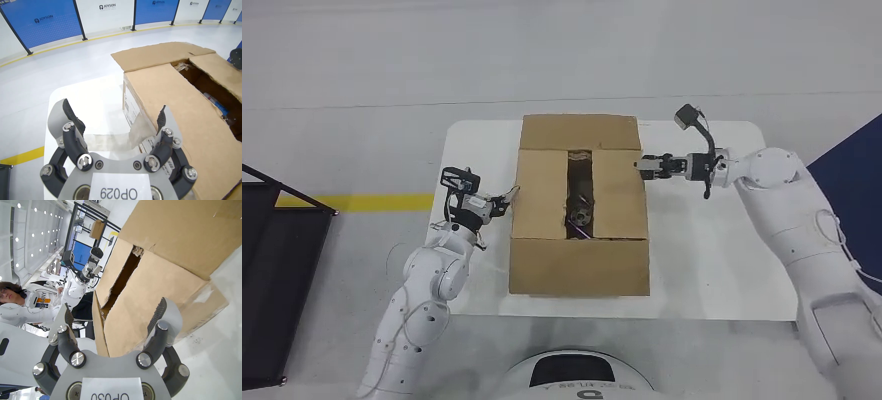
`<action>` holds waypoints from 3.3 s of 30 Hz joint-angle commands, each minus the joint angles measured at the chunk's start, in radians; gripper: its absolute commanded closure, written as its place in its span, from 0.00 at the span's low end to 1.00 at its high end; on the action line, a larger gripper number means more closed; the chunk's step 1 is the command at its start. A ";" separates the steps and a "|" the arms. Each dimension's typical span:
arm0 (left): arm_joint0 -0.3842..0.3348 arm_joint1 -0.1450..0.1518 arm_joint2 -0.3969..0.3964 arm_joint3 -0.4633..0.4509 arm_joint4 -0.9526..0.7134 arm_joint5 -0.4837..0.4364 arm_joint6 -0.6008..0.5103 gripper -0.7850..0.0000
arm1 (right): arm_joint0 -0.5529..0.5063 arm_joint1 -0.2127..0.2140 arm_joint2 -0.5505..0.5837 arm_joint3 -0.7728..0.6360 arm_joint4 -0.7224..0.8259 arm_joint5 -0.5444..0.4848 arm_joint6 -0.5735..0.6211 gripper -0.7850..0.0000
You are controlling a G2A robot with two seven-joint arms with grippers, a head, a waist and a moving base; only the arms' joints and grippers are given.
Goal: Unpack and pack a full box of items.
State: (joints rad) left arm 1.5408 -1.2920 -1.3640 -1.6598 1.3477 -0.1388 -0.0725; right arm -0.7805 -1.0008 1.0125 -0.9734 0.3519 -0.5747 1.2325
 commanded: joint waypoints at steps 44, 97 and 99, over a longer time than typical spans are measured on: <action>0.038 0.012 -0.054 -0.004 -0.053 -0.009 0.040 0.00 | 0.223 -0.206 -0.056 0.553 0.369 -0.035 -0.039 0.00; -0.230 -0.008 0.120 0.142 -0.028 0.011 -0.188 0.00 | 0.023 0.020 -0.035 -0.191 0.040 -0.048 -0.035 0.00; -0.230 -0.008 0.120 0.142 -0.028 0.011 -0.188 0.00 | 0.023 0.020 -0.035 -0.191 0.040 -0.048 -0.035 0.00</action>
State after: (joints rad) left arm 1.3105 -1.2997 -1.2444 -1.5182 1.3195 -0.1283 -0.2606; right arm -0.7576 -0.9809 0.9771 -1.1638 0.3919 -0.6229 1.1973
